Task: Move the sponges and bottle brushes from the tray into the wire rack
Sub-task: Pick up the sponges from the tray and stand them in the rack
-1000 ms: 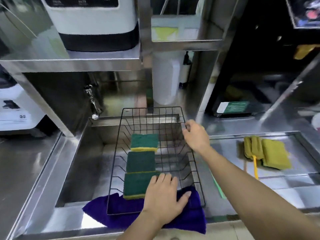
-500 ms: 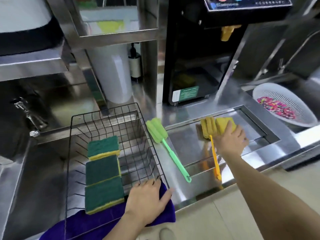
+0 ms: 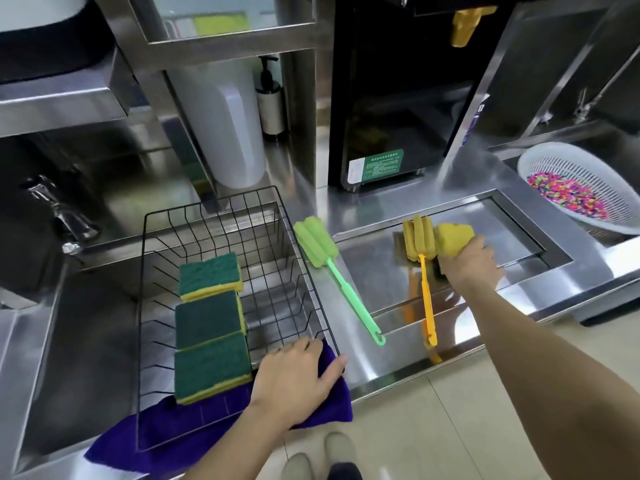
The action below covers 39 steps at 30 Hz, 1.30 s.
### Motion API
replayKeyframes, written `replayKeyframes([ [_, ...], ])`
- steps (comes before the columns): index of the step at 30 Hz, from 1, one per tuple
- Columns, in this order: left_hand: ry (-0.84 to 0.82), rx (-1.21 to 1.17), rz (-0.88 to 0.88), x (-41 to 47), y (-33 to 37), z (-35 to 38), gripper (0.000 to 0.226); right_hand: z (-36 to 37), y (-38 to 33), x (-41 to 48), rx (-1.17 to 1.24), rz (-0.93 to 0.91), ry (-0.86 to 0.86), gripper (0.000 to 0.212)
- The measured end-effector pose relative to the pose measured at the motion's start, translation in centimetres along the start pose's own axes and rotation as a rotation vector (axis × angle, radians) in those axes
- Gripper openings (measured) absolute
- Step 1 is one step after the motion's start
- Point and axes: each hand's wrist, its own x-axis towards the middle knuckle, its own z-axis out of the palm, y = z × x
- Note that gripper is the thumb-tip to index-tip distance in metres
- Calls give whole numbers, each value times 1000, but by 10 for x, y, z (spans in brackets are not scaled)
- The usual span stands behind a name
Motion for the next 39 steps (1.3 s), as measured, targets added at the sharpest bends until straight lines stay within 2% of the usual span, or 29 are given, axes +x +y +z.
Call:
replayKeyframes([
  [7, -3, 3, -9, 0, -1, 2, 66, -32, -36, 13, 607, 41, 178, 46],
  [12, 13, -47, -8, -2, -2, 1, 72, -44, -101, -4, 960, -136, 51, 40],
  [14, 18, -74, -19, -6, -5, 0, 71, -41, -128, -20, 990, -219, -15, 32],
  [17, 16, -91, -57, -14, -13, -1, 61, -32, -167, -49, 1047, -299, -195, 9],
  [20, 16, -92, -62, -20, -17, 0, 62, -17, -198, -75, 1038, -346, -366, 6],
  [23, 3, -98, -57, -22, -16, 0, 71, -1, -219, -99, 1005, -386, -602, 26],
  [27, -27, -109, -62, -22, -18, -1, 71, 16, -237, -114, 1089, -327, -968, 18],
  [29, -23, -123, -38, -22, -17, -3, 66, 25, -240, -113, 1133, -266, -1103, 23],
  [31, -27, -138, -16, -23, -17, -5, 65, 35, -243, -111, 1177, -205, -1159, 26],
  [35, -8, -133, 7, -22, -19, -4, 64, 51, -247, -114, 1221, -150, -1205, 17],
  [39, 36, -130, 35, -22, -19, 0, 65, 59, -250, -116, 1083, -299, -1185, 43],
])
